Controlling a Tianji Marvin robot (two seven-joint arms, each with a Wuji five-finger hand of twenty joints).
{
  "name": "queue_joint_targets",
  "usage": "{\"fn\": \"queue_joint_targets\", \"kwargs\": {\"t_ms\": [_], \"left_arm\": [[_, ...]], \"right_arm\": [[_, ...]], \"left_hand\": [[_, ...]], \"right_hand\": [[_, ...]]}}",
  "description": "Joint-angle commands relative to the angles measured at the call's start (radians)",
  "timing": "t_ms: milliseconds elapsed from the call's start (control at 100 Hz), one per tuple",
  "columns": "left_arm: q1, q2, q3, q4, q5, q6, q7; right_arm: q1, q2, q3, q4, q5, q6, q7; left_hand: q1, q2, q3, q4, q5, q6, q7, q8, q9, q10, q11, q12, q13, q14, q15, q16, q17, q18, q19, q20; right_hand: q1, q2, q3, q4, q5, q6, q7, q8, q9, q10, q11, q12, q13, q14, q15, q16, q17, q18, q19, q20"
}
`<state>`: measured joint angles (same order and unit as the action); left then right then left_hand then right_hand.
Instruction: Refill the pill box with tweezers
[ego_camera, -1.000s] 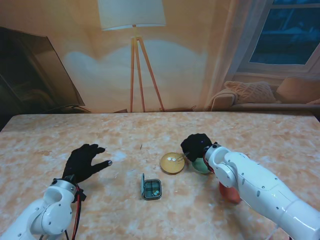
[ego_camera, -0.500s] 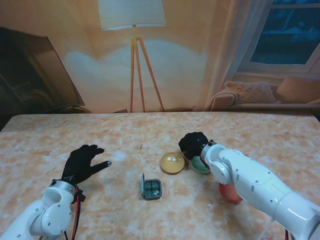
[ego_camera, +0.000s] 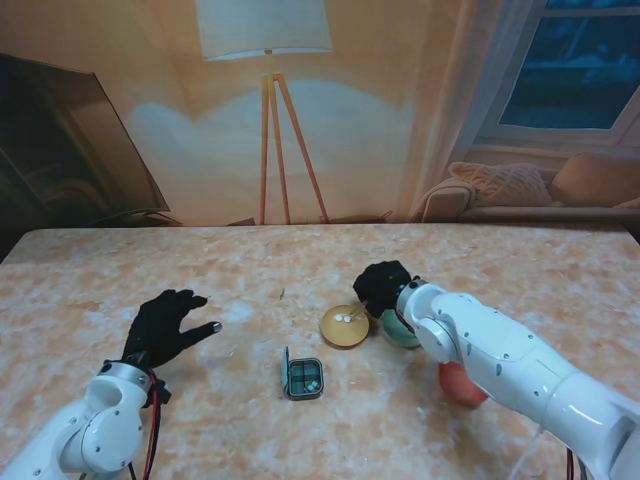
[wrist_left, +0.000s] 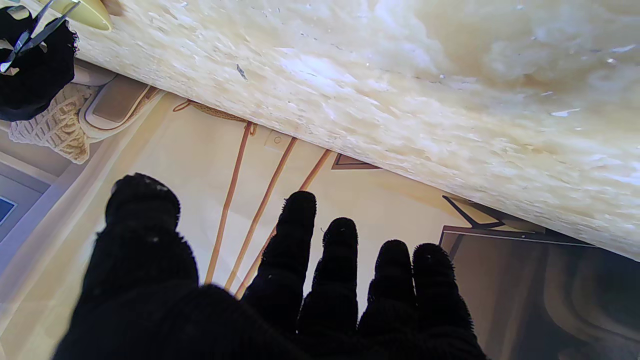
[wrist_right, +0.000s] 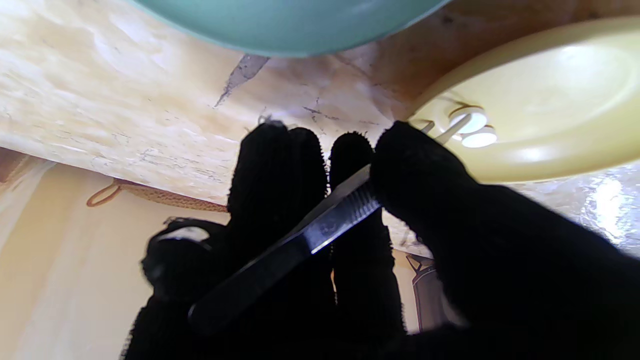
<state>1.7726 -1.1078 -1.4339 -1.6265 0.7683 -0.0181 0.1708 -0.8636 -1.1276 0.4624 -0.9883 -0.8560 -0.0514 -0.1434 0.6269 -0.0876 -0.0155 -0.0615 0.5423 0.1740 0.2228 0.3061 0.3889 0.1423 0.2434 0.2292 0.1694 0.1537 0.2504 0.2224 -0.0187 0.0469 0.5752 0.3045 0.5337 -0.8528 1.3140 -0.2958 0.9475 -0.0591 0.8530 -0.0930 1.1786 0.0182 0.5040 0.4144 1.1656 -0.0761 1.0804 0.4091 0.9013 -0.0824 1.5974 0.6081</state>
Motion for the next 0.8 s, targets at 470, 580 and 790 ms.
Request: {"fn": "queue_joint_targets", "kwargs": {"t_ms": [470,580,790], "left_arm": [[0.008,-0.006,-0.004,0.007,-0.012,-0.009,-0.002],[0.005,-0.006,-0.002,0.012,-0.012,-0.013,0.0],[0.002,-0.006,0.0,0.016,-0.012,-0.018,0.002]], "right_arm": [[0.008,0.001,-0.023,-0.027,-0.013,-0.031,0.047],[0.008,0.008,-0.023,-0.034,-0.023,-0.036,0.059],[0.008,0.014,-0.026,-0.04,-0.027,-0.039,0.078]], "left_hand": [[-0.019,0.038,-0.016,0.017,-0.019,0.003,-0.036,-0.017,-0.049,-0.016,-0.021,-0.017,-0.043,-0.017,-0.026,-0.019,-0.01,-0.048,-0.06,-0.037],[-0.021,0.039,-0.016,0.017,-0.019,0.001,-0.037,-0.018,-0.049,-0.016,-0.021,-0.017,-0.044,-0.016,-0.026,-0.019,-0.01,-0.047,-0.063,-0.038],[-0.019,0.037,-0.015,0.017,-0.015,0.002,-0.035,-0.017,-0.048,-0.016,-0.02,-0.017,-0.044,-0.015,-0.026,-0.019,-0.009,-0.047,-0.066,-0.039]], "right_hand": [[0.0,0.023,0.038,0.04,0.001,0.004,-0.033,0.028,-0.04,0.092,0.013,-0.038,-0.059,0.056,-0.007,0.036,-0.027,-0.237,-0.021,-0.015],[-0.001,0.02,0.043,0.042,0.002,0.001,-0.036,0.029,-0.039,0.09,0.012,-0.038,-0.061,0.054,-0.009,0.037,-0.028,-0.237,-0.02,-0.014],[-0.001,0.016,0.053,0.046,0.004,-0.002,-0.043,0.031,-0.042,0.088,0.008,-0.037,-0.066,0.058,-0.011,0.031,-0.033,-0.236,-0.022,-0.013]]}}
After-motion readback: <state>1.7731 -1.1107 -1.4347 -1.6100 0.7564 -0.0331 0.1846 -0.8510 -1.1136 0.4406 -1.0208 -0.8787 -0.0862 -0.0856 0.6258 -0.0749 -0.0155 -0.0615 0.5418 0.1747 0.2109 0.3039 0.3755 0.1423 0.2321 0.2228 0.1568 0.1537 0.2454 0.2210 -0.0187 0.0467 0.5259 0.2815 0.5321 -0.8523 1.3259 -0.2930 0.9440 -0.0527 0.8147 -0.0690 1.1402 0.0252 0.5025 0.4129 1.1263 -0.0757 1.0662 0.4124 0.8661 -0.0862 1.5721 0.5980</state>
